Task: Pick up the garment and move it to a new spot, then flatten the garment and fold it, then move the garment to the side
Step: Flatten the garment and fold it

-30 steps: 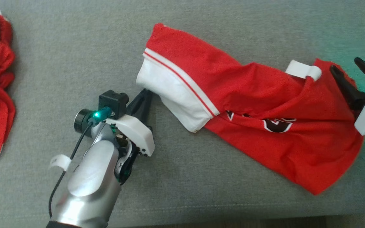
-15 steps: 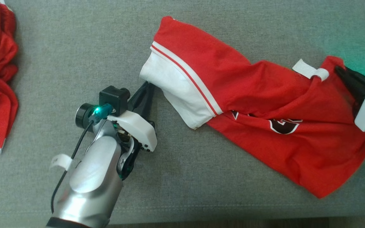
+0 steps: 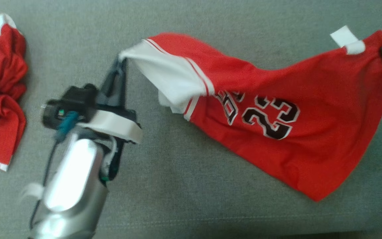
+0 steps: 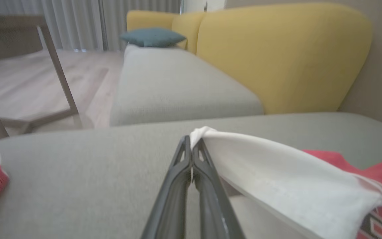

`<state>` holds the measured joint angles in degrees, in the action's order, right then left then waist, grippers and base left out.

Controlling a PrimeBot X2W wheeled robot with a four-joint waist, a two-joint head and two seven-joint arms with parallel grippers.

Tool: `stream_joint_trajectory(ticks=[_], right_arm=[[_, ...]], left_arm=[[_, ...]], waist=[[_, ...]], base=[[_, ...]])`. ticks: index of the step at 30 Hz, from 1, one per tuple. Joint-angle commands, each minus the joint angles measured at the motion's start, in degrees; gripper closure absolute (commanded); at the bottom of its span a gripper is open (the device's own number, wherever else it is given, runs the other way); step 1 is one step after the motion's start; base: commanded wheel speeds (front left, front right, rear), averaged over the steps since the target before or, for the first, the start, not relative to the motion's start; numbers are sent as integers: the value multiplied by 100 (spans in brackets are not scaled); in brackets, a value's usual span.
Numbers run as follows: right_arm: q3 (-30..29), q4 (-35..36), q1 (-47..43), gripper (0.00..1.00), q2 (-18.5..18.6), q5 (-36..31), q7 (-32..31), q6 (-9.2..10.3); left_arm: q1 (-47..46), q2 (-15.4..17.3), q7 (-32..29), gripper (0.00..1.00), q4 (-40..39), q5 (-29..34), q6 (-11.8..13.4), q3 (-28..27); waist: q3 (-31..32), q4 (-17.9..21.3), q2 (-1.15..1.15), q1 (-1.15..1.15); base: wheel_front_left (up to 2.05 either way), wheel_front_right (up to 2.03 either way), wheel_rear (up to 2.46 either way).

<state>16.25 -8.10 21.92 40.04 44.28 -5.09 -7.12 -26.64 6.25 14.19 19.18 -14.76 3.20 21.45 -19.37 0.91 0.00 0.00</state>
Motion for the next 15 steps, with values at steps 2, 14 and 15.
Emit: stream_joint_trajectory(ticks=[2,14,15], right_arm=[[-251,370,-220,100,88,-1,312,-36],[-1581,1562,-369,100,-98,-115,363,-36],[-1714,1646,-360,100,-165,-116,260,-36]], left_arm=[[-10,281,64,100,-754,80,158,-370],[-857,869,-586,100,-2963,295,246,-723],[-988,898,-687,100,-3070,301,235,-735]], waist=[[305,72,0,0],[1121,216,0,0],[1173,227,0,0]], base=[[0,0,0],[0,0,0],[0,0,0]])
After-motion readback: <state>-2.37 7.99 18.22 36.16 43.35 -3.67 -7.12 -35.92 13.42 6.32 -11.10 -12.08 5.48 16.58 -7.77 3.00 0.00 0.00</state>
